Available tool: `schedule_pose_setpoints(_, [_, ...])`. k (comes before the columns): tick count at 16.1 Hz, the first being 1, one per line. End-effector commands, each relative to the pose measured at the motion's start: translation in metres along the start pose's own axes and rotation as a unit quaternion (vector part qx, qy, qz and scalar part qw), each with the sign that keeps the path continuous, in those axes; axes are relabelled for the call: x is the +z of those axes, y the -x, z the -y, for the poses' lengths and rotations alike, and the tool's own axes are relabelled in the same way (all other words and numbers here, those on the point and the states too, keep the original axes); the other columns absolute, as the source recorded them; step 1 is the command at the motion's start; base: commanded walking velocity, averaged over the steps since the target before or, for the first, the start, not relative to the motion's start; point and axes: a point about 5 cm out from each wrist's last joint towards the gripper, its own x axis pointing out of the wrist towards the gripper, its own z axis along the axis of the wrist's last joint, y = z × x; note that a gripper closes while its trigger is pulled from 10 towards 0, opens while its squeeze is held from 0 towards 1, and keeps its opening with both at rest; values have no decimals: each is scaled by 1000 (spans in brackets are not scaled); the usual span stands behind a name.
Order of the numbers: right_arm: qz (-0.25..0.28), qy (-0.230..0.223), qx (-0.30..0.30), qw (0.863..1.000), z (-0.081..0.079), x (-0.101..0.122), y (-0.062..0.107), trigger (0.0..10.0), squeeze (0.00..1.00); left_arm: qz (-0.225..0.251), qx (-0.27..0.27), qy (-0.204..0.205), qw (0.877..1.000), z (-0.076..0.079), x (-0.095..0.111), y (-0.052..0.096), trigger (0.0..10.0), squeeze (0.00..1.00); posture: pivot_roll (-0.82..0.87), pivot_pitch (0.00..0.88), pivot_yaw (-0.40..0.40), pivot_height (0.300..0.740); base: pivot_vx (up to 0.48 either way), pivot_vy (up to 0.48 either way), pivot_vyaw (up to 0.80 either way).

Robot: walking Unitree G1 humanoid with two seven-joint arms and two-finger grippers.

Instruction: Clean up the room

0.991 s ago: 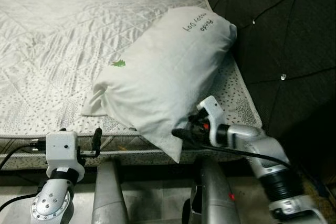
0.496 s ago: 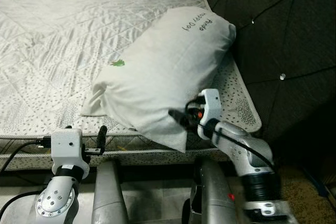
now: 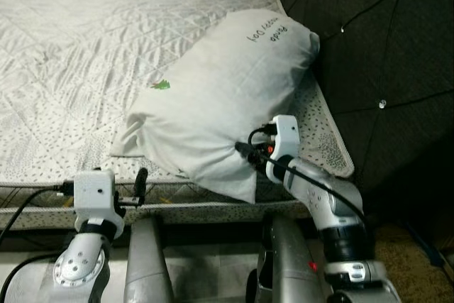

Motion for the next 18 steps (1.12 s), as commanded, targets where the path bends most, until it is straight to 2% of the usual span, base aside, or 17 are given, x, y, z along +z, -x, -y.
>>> schedule_pose_setpoints(1, [15,31,-5,999,1,10,1,0,0,-9,0,-2,1000,0,-5,1,10000,0,113,53,-48,533,0,0,0])
schedule_pose_setpoints(3, [22,72,15,997,-5,15,0,0,0,-11,2,1,1000,1,-7,0,10000,0,112,46,-52,533,0,0,0])
schedule_pose_setpoints(4, [24,75,18,997,-5,16,0,0,0,-11,2,1,1000,1,-7,0,10000,0,112,46,-52,533,0,0,0])
schedule_pose_setpoints(5, [19,95,9,995,0,14,-3,0,0,-14,2,2,1000,1,-9,-1,10000,0,113,41,-59,533,0,0,0])
schedule_pose_setpoints(7, [22,170,-12,985,9,16,-3,0,0,-19,4,2,1000,1,-12,-2,10000,0,116,38,-60,533,0,0,0])
schedule_pose_setpoints(11, [42,175,-44,983,24,31,-4,0,0,-13,0,-4,1000,1,-8,-9,10000,0,98,45,-42,533,0,0,0])
schedule_pose_setpoints(12, [59,190,-68,978,34,43,-3,0,0,-6,16,-11,1000,-6,-5,-14,10000,0,100,30,-42,533,0,0,0])
schedule_pose_setpoints(13, [82,203,-111,969,52,61,1,0,0,-5,30,-18,999,-12,-4,-18,10000,0,91,28,-42,533,0,0,0])
schedule_pose_setpoints(14, [87,205,-123,967,57,65,3,0,0,-4,31,-19,999,-13,-4,-19,10000,0,92,26,-42,533,0,0,0])
schedule_pose_setpoints(15, [104,213,-159,958,73,82,10,0,0,-2,31,-18,999,-14,-4,-21,10000,0,86,23,-46,533,0,0,0])
schedule_pose_setpoints(16, [111,220,-176,953,81,90,14,0,0,-1,31,-18,999,-13,-4,-22,10000,0,84,18,-44,533,0,0,0])
schedule_pose_setpoints(17, [121,251,-200,939,90,102,20,0,0,1,32,-16,999,-13,-3,-23,10000,0,80,14,-42,533,0,0,0])
schedule_pose_setpoints(18, [147,251,-243,925,109,125,37,0,0,1,34,-12,999,-11,-5,-24,10000,0,70,10,-41,533,0,0,0])
